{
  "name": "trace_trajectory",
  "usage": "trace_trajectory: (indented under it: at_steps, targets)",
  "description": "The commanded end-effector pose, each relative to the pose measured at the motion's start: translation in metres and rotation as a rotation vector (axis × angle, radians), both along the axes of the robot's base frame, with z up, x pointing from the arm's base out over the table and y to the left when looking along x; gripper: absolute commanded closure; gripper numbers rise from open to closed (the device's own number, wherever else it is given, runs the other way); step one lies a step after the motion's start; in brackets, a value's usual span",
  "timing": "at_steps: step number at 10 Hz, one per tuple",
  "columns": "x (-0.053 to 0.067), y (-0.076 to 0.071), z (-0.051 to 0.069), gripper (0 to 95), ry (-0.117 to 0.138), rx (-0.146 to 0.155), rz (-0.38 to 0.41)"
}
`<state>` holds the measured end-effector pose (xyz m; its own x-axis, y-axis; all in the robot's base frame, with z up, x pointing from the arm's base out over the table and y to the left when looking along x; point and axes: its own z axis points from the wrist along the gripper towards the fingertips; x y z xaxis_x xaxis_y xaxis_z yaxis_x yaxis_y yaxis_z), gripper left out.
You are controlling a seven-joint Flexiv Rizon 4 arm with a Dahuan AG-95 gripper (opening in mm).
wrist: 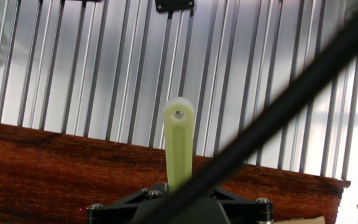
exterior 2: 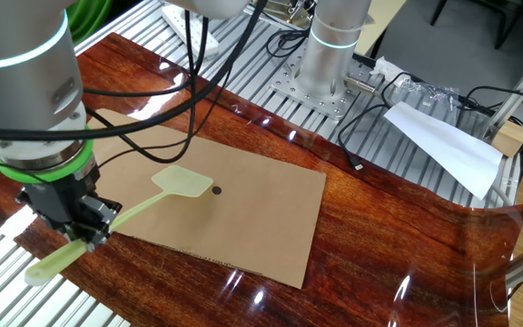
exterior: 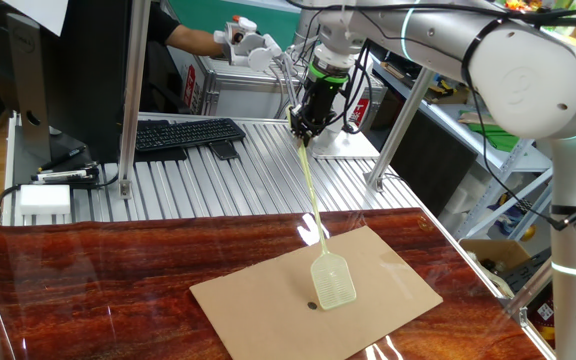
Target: Swat with a flyswatter
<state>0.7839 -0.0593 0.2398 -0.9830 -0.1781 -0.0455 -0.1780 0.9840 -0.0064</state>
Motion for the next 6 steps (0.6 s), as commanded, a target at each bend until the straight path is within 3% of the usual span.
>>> trace_trajectory:
  at_steps: [1, 5, 6]
  targets:
    - [0.0017, -0.0014, -0.0023, 95.0, -0.004, 0.000, 0.000]
    - [0.0023, -0.0022, -0.0056, 95.0, -0.008, -0.001, -0.018]
    - [0.0025, -0.0019, -0.0062, 76.0, -0.008, 0.000, -0.025]
